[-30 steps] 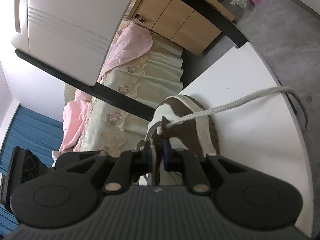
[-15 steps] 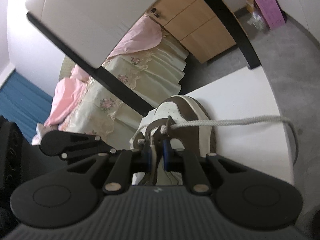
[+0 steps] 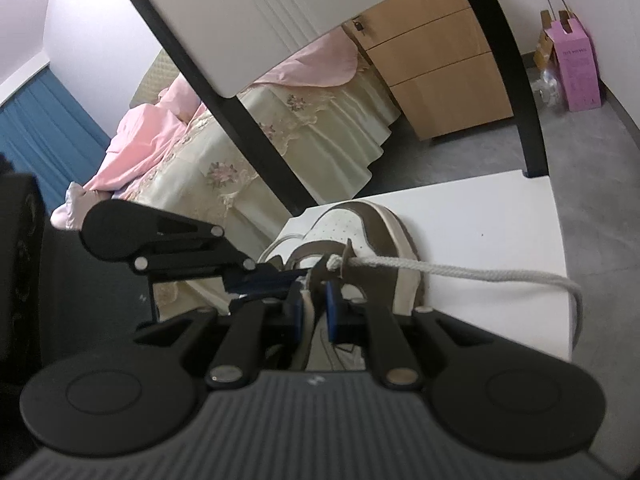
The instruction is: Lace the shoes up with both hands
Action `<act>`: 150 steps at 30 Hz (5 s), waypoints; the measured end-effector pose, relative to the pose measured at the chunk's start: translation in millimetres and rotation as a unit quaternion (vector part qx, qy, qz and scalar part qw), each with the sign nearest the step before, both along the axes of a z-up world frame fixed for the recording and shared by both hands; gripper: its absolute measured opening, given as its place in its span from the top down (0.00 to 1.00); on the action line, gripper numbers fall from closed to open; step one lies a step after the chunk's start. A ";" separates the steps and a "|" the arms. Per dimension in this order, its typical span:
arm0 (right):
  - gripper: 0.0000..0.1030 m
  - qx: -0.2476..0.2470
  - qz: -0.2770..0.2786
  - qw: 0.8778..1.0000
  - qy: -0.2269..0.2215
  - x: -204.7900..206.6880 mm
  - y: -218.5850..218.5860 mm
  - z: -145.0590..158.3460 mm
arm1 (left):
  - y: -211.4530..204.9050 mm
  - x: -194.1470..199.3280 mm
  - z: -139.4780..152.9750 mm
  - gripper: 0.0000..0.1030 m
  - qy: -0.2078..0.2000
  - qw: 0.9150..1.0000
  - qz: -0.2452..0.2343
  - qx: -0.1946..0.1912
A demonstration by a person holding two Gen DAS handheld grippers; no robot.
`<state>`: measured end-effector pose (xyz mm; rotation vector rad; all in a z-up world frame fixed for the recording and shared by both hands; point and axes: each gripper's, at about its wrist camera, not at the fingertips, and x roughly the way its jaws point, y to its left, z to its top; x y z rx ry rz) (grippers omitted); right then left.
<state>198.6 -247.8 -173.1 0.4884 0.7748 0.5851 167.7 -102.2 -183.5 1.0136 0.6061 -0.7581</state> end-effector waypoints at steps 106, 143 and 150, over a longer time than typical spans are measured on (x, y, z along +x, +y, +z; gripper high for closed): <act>0.67 0.090 -0.413 0.905 0.049 -72.4 -143.0 27.2 | 27.7 -9.2 12.6 0.75 0.040 0.893 0.352 -0.279; 0.67 0.257 -0.308 0.894 0.199 -42.8 -34.7 -33.2 | 57.4 -13.3 15.7 0.91 0.037 0.863 0.374 -0.339; 0.97 0.245 -0.346 0.884 0.197 -29.1 -31.4 -45.9 | 52.7 -14.7 9.8 0.89 0.017 0.867 0.372 -0.331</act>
